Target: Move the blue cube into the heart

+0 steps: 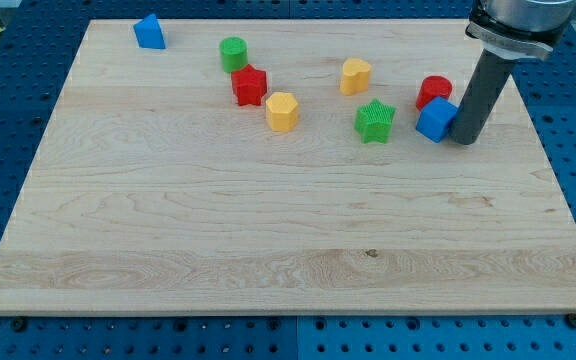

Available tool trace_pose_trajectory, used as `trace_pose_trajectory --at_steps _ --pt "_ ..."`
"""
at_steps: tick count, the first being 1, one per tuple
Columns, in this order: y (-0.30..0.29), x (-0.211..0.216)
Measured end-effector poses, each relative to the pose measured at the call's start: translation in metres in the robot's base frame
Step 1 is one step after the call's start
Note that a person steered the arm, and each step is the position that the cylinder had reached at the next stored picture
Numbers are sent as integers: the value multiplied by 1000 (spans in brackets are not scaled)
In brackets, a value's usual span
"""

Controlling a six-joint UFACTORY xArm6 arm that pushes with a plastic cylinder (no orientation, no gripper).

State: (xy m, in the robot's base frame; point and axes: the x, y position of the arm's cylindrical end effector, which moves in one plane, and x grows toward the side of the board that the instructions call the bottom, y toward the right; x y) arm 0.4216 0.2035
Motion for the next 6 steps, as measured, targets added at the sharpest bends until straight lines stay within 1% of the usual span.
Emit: trace_pose_trajectory --at_steps 1,4,6 --pt "-1 -4" --pt "-31 -14" --pt "-59 -35"
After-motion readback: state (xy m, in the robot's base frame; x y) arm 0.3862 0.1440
